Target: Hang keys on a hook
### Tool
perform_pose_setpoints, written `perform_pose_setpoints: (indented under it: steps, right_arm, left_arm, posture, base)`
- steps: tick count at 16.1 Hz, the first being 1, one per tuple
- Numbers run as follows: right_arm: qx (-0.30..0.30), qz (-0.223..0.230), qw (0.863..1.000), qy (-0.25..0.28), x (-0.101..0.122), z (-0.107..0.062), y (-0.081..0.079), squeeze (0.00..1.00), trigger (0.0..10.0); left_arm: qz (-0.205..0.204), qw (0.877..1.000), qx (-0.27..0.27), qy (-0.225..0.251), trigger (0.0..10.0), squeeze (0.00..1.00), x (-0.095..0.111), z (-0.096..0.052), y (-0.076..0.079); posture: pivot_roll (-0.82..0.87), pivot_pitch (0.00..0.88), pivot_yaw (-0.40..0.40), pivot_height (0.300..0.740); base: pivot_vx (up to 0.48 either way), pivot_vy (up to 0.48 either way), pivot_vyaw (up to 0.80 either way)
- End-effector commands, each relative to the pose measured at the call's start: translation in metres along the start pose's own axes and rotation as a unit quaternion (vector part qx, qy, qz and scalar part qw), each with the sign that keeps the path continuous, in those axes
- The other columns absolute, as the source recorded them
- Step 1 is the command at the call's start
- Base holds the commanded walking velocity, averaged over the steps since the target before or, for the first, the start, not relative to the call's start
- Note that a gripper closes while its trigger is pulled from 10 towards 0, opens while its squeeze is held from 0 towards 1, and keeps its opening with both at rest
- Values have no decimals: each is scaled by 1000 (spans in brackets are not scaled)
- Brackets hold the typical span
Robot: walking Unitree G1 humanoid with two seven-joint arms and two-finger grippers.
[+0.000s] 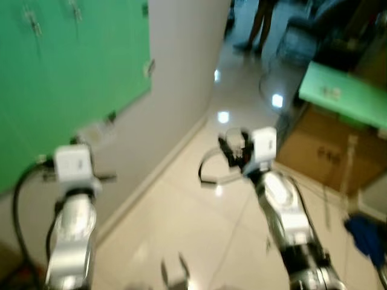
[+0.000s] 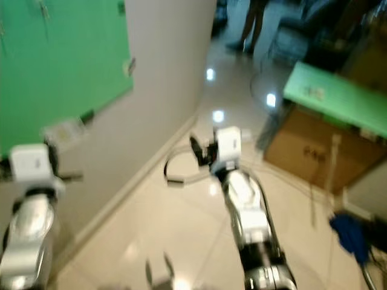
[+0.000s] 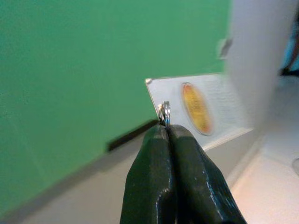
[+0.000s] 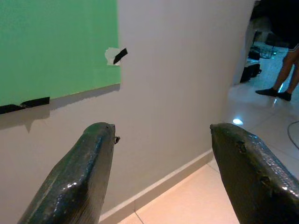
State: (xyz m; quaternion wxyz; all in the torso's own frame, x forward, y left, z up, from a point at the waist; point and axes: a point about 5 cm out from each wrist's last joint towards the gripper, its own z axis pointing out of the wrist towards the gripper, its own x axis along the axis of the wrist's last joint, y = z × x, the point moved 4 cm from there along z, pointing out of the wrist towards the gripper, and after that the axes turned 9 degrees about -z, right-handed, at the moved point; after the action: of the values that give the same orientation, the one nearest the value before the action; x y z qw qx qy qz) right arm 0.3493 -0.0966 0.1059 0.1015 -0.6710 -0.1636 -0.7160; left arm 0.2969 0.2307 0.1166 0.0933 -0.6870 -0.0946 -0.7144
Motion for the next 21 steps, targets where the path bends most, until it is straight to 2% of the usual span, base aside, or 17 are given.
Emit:
perform_pose_setpoints:
  steps: [1, 3, 6, 7, 8, 9, 12, 15, 18, 21]
  right_arm:
    - [3, 7, 1000, -6, -5, -1, -3, 341, 10000]
    - [7, 9, 1000, -14, -12, -4, -7, 349, 10000]
    - [-1, 19, 999, -38, -24, -10, -10, 475, 10000]
    - [-30, 16, 998, -58, -31, -11, -3, 412, 10000]
    - [-53, 13, 995, -80, -40, -13, 5, 47, 10000]
    - [-47, 17, 995, -87, -43, -14, 6, 0, 10000]
    - [-47, 26, 996, -72, -36, -9, 9, 39, 10000]
    - [-33, 19, 997, -66, -31, -2, 5, 55, 10000]
    - [-23, 16, 997, -68, -32, -3, 3, 67, 10000]
    - [-14, 16, 997, -72, -35, -6, -1, 118, 10000]
  left_arm:
    - [-6, 1000, 2, 0, 10000, 0, 0, 5, 2]
    - [-11, 1000, -5, -3, 10000, 0, 0, 6, 5]
    - [-13, 999, -35, 0, 10000, 0, -1, -4, 18]
    - [-17, 999, -35, -3, 10000, 0, -3, -3, 19]
    - [-19, 999, -31, -3, 10000, 0, -2, -1, 17]
    - [-13, 999, -29, -2, 10000, 0, -1, 1, 15]
    - [-25, 1000, -1, -6, 10000, 0, -3, 0, -2]
    - [-19, 1000, 3, -4, 10000, 0, -3, -6, 4]
    - [1, 1000, 10, -15, 10000, 0, -8, -10, 5]
    - [20, 998, 36, -40, 10000, 0, -18, -11, 2]
  posture:
    - [34, 1, -89, 740]
    - [28, 4, -85, 740]
    - [22, 12, -86, 740]
    - [26, 14, -87, 740]
    - [30, 17, -87, 740]
    - [32, 19, -87, 740]
    - [46, 31, -91, 740]
    - [52, 34, -101, 740]
    - [60, 38, -107, 740]
    - [58, 42, -115, 740]
  base:
    - [0, 0, 0]
    - [0, 0, 0]
    - [0, 0, 0]
    - [0, 0, 0]
    - [0, 0, 0]
    - [0, 0, 0]
    - [0, -160, 498]
    - [0, -480, 477]
    - [0, -480, 467]
    - [0, 0, 427]
